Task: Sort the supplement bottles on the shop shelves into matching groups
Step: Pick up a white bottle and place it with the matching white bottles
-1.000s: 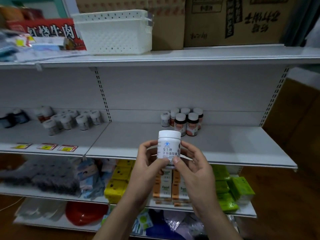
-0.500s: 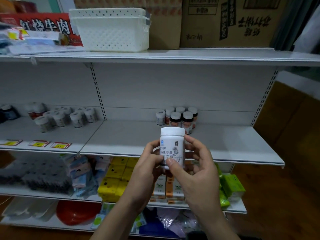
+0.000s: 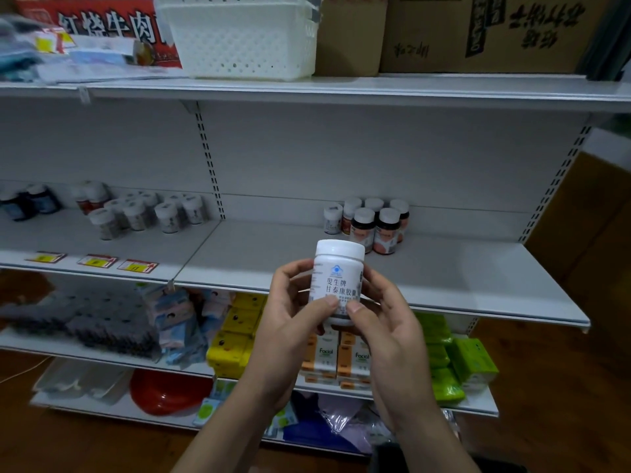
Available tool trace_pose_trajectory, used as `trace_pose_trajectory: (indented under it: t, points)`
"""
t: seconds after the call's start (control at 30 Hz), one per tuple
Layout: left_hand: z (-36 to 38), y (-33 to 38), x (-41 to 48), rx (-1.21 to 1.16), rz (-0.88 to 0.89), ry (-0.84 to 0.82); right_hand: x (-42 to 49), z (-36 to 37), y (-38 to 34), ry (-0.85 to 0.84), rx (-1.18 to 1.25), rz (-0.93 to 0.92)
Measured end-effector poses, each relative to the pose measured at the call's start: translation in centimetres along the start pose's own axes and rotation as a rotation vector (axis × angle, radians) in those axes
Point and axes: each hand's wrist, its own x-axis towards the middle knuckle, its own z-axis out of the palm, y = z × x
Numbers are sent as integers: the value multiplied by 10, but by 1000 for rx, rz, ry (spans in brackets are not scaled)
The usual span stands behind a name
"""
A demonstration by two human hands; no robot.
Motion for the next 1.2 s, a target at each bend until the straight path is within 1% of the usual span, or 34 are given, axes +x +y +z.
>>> trace_pose_trajectory:
  t: [0.17, 0.3, 0.4, 0.53, 0.7, 0.83, 0.93, 1.0, 1.07, 1.13, 1.2]
  points:
    - [-24, 1, 15, -41, -5, 17, 17, 23, 11, 4, 25, 49]
    - [-65, -4, 31, -34, -47, 70, 40, 55, 32, -19, 40, 149]
    - [-113, -11, 45, -56, -86, 158, 62, 93, 60, -57, 41, 239]
    - [-194, -19, 76, -66, -129, 265, 96, 166, 108, -93, -7, 321]
    - [-298, -28, 127, -22, -187, 329, 149, 257, 163, -126, -122, 384]
    - [-366, -35, 172, 67, -238, 305, 193, 312, 204, -151, -225, 405]
    - [-401, -41, 205, 171, -257, 219, 220, 337, 233, -112, -341, 362]
    - [-417, -45, 229, 297, -237, 163, 238, 348, 251, -62, -441, 323]
    - [-430, -56, 256, 400, -216, 146, 257, 354, 265, 3, -499, 318]
    - [-437, -71, 281, 459, -242, 126, 275, 358, 274, 28, -561, 316]
    - [-441, -86, 301, 506, -262, 82, 291, 359, 280, 34, -623, 276]
